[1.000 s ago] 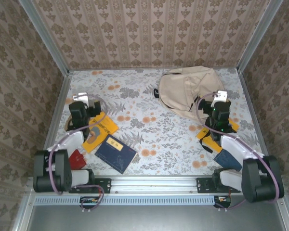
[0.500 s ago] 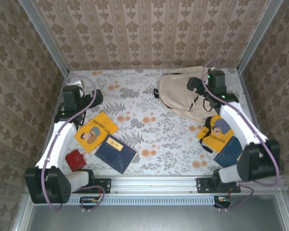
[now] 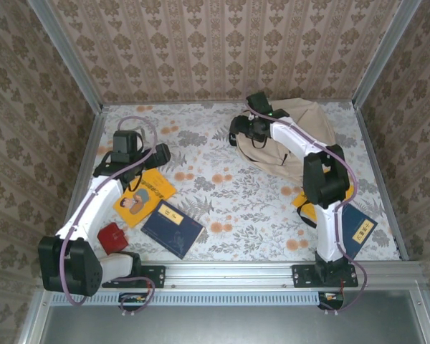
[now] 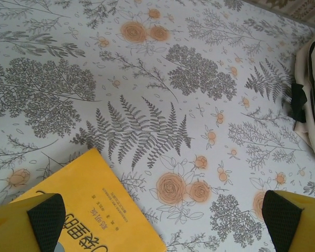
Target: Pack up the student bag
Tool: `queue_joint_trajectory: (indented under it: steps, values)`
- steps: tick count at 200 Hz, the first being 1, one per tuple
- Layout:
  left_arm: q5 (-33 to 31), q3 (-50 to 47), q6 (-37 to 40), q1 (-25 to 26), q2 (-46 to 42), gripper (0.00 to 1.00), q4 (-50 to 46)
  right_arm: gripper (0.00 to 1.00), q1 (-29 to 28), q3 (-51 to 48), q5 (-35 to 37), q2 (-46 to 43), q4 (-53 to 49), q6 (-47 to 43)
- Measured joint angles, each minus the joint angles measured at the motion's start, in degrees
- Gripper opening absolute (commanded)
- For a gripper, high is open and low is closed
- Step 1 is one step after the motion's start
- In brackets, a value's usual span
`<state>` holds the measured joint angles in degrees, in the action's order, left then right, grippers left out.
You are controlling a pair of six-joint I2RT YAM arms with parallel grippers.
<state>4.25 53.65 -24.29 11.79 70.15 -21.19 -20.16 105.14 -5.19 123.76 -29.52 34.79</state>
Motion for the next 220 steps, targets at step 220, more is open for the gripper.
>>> queue_joint_trajectory:
  steps: [220]
  values:
    - [0.44, 10.19, -2.27, 12.57, 18.47, 0.74, 1.14, 0.82, -7.19, -41.88, -4.44, -39.15, -1.9, -3.98]
